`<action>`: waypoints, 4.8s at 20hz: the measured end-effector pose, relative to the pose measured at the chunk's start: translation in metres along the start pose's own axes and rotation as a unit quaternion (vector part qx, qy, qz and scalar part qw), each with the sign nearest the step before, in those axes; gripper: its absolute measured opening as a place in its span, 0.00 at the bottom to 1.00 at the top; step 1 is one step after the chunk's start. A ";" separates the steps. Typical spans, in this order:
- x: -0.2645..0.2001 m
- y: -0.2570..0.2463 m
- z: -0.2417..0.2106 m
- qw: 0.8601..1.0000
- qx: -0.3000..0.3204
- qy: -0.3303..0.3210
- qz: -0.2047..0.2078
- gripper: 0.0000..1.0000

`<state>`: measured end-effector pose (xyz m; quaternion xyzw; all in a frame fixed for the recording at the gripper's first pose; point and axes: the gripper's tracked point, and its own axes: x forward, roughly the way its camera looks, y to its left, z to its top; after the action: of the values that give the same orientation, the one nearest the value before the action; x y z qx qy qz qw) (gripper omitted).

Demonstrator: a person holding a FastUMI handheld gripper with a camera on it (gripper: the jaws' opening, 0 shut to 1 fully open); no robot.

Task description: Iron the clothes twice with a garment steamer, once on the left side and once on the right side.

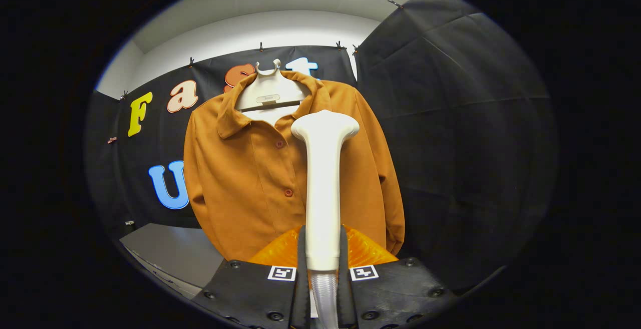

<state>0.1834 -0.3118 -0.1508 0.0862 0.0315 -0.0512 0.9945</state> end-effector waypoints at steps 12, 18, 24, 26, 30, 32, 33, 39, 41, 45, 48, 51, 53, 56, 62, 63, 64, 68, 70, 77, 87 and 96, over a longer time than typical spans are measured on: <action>-0.015 -0.014 -0.111 0.995 -0.011 0.102 -0.013 0.24; -0.037 -0.015 -0.153 0.988 -0.014 0.151 -0.030 0.25; -0.064 -0.014 -0.179 0.982 -0.007 0.183 -0.050 0.25; -0.077 -0.013 -0.185 0.980 -0.011 0.189 -0.054 0.25; -0.098 -0.016 -0.183 0.980 -0.017 0.189 -0.059 0.25; -0.108 -0.013 -0.177 0.980 -0.014 0.187 -0.059 0.24; -0.111 -0.009 -0.172 0.981 -0.013 0.182 -0.057 0.25; -0.122 0.022 -0.110 0.991 -0.031 0.121 -0.039 0.25; -0.123 0.036 -0.079 0.995 -0.035 0.090 -0.031 0.24; -0.129 0.068 -0.019 0.999 -0.035 0.034 -0.015 0.24; -0.138 0.097 0.016 0.999 -0.037 0.007 0.005 0.24; -0.144 0.123 0.045 0.999 -0.044 -0.008 0.018 0.24; -0.149 0.137 0.059 0.999 -0.041 -0.013 0.020 0.24; -0.157 0.162 0.070 0.999 -0.037 -0.015 0.033 0.24; -0.173 0.214 0.088 0.997 -0.037 -0.028 0.054 0.24; -0.177 0.224 0.090 0.997 -0.037 -0.030 0.058 0.24; -0.180 0.234 0.090 0.997 -0.038 -0.032 0.062 0.24; -0.195 0.273 0.091 0.995 -0.048 -0.041 0.079 0.24; -0.203 0.292 0.091 0.994 -0.051 -0.047 0.088 0.24; -0.222 0.332 0.088 0.990 -0.066 -0.055 0.112 0.24; -0.220 0.325 0.076 0.991 -0.073 -0.049 0.102 0.24; -0.219 0.321 0.081 0.991 -0.071 -0.056 0.100 0.24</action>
<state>0.0051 0.0095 -0.0011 0.0149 -0.0297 0.0459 0.9984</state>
